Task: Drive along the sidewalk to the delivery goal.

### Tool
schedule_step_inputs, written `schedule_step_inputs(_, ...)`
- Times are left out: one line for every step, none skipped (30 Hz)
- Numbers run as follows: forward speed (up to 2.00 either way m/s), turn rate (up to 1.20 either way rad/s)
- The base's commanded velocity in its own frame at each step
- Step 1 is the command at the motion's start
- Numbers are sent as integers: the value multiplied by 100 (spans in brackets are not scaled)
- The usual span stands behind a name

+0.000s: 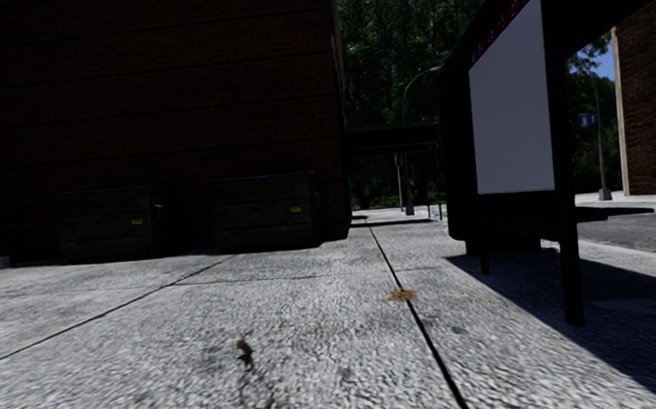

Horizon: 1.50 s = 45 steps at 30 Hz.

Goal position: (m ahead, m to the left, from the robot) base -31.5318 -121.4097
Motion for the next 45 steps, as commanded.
schedule_step_inputs(193, 0)
schedule_step_inputs(193, 0)
schedule_step_inputs(193, 0)
schedule_step_inputs(193, 0)
schedule_step_inputs(193, 0)
schedule_step_inputs(193, 0)
schedule_step_inputs(193, 0)
schedule_step_inputs(193, 0)
schedule_step_inputs(193, 0)
schedule_step_inputs(193, 0)
schedule_step_inputs(193, 0)
schedule_step_inputs(193, 0)
schedule_step_inputs(193, 0)
schedule_step_inputs(193, 0)
schedule_step_inputs(193, 0)
schedule_step_inputs(193, 0)
schedule_step_inputs(193, 0)
schedule_step_inputs(193, 0)
schedule_step_inputs(193, 0)
schedule_step_inputs(193, 0)
schedule_step_inputs(193, 0)
schedule_step_inputs(193, 0)
schedule_step_inputs(193, 0)
schedule_step_inputs(193, 0)
schedule_step_inputs(193, 0)
schedule_step_inputs(193, 0)
schedule_step_inputs(193, 0)
schedule_step_inputs(193, 0)
schedule_step_inputs(193, 0)
schedule_step_inputs(192, 0)
schedule_step_inputs(192, 0)
schedule_step_inputs(191, 0)
schedule_step_inputs(190, 0)
schedule_step_inputs(188, 0)
schedule_step_inputs(188, 0)
schedule_step_inputs(188, 0)
schedule_step_inputs(188, 0)
schedule_step_inputs(188, -23)
schedule_step_inputs(188, -48)
schedule_step_inputs(188, -99)
schedule_step_inputs(188, -99)
schedule_step_inputs(188, -106)
schedule_step_inputs(188, -114)
schedule_step_inputs(188, -116)
schedule_step_inputs(188, -117)
